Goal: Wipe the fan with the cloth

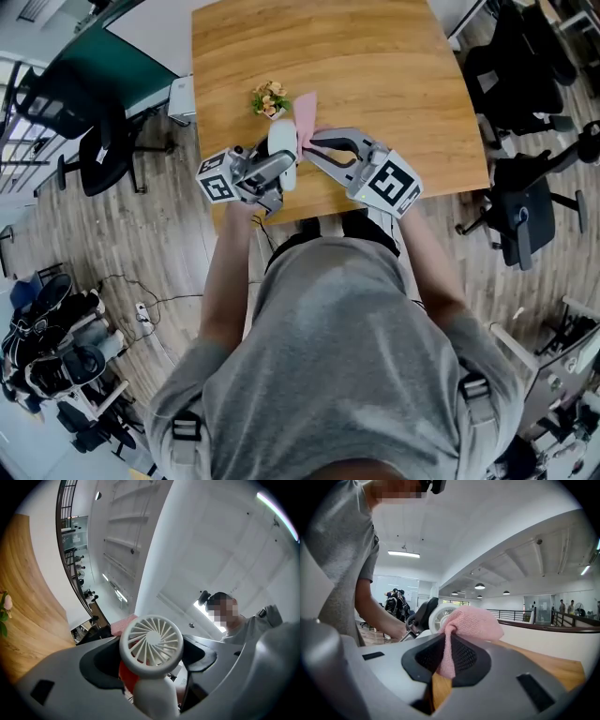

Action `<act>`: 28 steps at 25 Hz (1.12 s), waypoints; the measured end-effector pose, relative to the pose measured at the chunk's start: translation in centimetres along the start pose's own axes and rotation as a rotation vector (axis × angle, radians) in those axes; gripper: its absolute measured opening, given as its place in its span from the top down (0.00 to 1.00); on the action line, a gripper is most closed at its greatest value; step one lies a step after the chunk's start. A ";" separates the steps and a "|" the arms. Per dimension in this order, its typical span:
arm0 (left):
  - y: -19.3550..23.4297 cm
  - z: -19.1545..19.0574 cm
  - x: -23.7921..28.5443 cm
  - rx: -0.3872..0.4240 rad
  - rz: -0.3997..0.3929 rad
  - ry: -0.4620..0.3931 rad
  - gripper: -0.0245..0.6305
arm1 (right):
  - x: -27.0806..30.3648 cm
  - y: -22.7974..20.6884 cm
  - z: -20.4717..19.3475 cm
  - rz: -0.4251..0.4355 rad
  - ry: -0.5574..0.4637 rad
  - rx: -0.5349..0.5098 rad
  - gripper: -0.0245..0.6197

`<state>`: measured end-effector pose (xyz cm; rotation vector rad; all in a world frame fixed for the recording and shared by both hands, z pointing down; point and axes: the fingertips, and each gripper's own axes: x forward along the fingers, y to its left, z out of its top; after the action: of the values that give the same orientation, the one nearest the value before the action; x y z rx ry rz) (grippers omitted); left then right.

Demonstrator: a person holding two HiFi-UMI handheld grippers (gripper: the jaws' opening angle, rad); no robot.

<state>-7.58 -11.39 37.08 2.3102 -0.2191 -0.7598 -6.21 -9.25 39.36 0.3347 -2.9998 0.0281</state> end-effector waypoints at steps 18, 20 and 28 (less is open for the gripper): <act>2.0 -2.5 3.8 0.043 0.113 -0.051 0.37 | -3.7 -4.3 -0.1 0.081 0.002 -0.015 0.90; 2.1 -2.4 3.9 0.049 0.119 -0.065 0.37 | -3.8 -3.9 -0.8 0.105 0.019 -0.021 0.90; 2.6 -1.7 4.0 0.050 0.131 -0.115 0.37 | -4.5 -2.1 -1.8 0.217 0.025 -0.002 0.90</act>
<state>-3.20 -13.84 37.95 2.2750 -0.4421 -0.8296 -1.20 -10.30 40.60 0.0076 -2.9955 0.0491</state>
